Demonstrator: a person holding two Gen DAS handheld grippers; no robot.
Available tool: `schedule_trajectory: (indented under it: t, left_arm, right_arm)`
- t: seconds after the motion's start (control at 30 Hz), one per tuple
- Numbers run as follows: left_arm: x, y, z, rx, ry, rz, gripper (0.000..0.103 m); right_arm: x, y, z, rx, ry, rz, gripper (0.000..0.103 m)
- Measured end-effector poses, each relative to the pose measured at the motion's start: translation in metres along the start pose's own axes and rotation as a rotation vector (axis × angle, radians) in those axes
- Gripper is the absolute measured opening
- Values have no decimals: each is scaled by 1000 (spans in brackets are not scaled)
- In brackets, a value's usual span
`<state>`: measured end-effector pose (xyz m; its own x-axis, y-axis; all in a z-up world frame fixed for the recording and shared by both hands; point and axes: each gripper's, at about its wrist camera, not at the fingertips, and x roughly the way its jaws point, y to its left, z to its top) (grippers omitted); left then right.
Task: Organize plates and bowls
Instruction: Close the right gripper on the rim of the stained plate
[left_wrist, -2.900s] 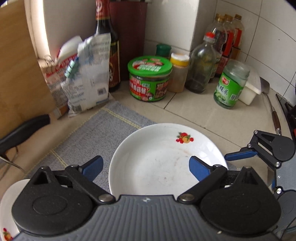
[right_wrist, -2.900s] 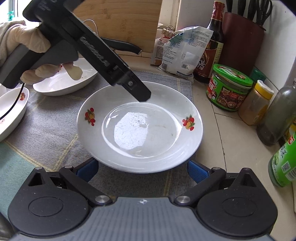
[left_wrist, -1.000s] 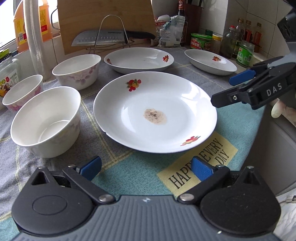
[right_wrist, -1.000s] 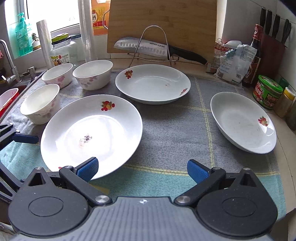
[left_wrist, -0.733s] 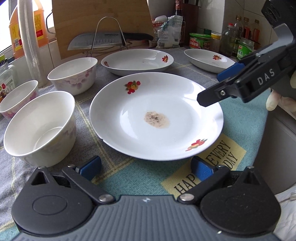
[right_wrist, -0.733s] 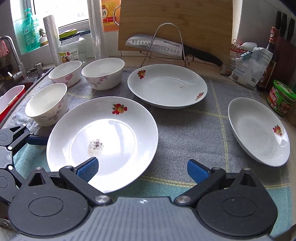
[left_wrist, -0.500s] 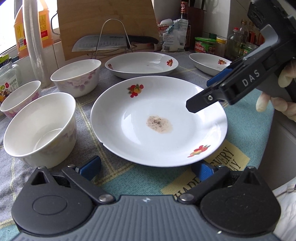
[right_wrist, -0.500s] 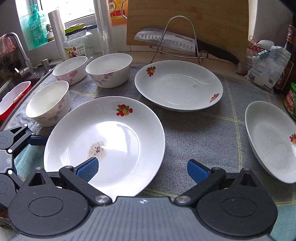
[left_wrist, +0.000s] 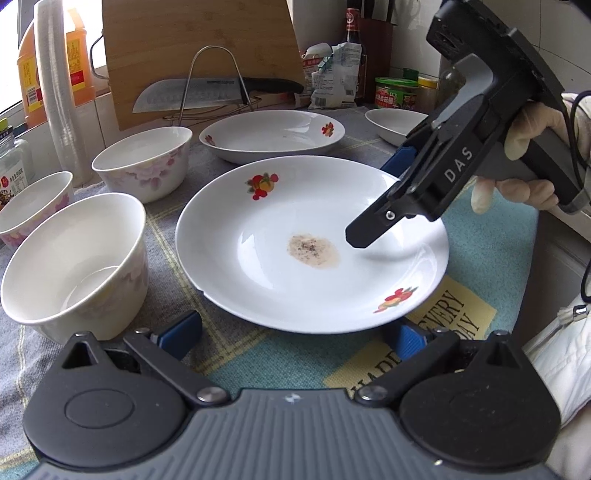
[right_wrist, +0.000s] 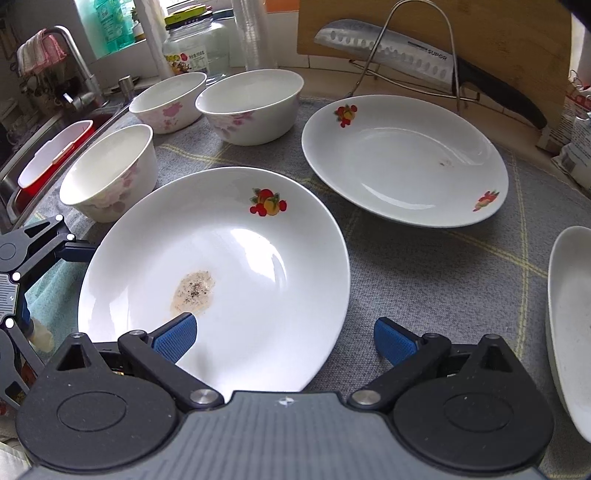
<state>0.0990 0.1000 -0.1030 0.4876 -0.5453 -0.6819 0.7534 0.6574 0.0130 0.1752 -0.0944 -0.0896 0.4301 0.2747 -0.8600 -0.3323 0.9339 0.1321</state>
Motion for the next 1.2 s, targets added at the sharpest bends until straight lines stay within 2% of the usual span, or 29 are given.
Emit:
schedule_trajectory:
  t: [0.43, 0.8, 1.2]
  left_arm:
    - [2, 2, 1, 96, -9, -107, 102]
    - [2, 3, 0, 108, -16, -123, 102]
    - [2, 2, 1, 113, -13, -126, 102]
  right_arm:
    - [10, 5, 9, -119, 46, 7, 103]
    - [18, -9, 27, -97, 53, 108, 103]
    - [27, -5, 43, -174, 83, 179, 100]
